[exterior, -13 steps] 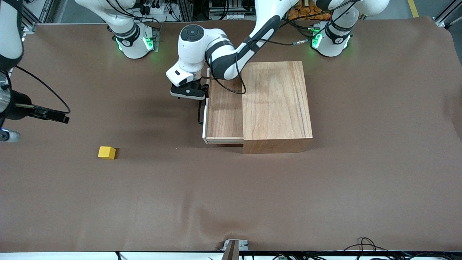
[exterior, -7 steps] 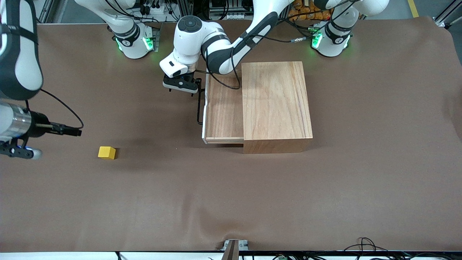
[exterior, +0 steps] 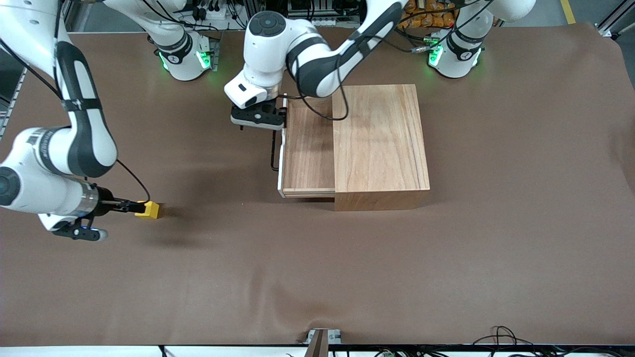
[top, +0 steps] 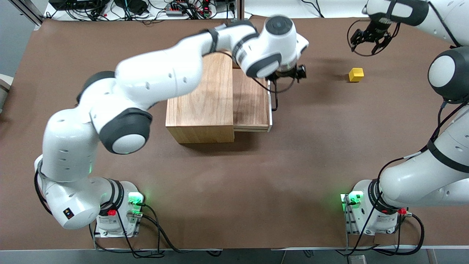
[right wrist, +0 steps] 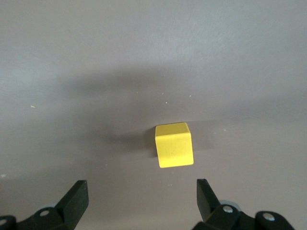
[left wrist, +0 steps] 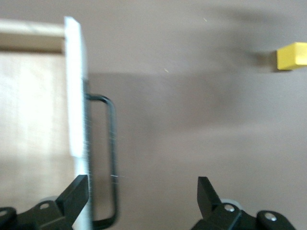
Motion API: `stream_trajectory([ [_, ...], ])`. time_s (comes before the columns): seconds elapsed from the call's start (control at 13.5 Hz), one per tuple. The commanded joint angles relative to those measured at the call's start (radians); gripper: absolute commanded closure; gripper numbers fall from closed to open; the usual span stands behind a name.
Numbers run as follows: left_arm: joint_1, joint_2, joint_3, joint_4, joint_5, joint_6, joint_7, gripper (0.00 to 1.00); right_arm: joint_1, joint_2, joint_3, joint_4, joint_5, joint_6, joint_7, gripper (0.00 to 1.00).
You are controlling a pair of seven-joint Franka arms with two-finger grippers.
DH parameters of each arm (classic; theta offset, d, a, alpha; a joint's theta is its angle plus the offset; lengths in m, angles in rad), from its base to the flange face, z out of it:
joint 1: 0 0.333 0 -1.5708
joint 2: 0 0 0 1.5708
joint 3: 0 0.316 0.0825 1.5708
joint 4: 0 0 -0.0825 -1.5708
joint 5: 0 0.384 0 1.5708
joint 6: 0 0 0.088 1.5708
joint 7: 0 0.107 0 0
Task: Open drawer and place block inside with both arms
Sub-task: 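Reach the right gripper to the yellow cube while the left gripper withdraws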
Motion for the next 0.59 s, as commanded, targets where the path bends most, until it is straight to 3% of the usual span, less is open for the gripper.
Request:
stream_trajectory([
  [0.0,0.071,-0.096,-0.004,-0.033,-0.031,-0.093,0.060,0.00,-0.002,-0.002,-0.001,-0.041,-0.006,0.045,-0.010,0.00],
  [0.3,0.196,-0.163,-0.004,-0.034,-0.051,-0.202,0.138,0.00,-0.008,-0.004,-0.001,-0.231,-0.057,0.327,-0.012,0.00],
  [0.52,0.304,-0.214,-0.004,-0.033,-0.085,-0.287,0.266,0.00,-0.008,0.007,-0.001,-0.235,-0.081,0.355,-0.034,0.00],
])
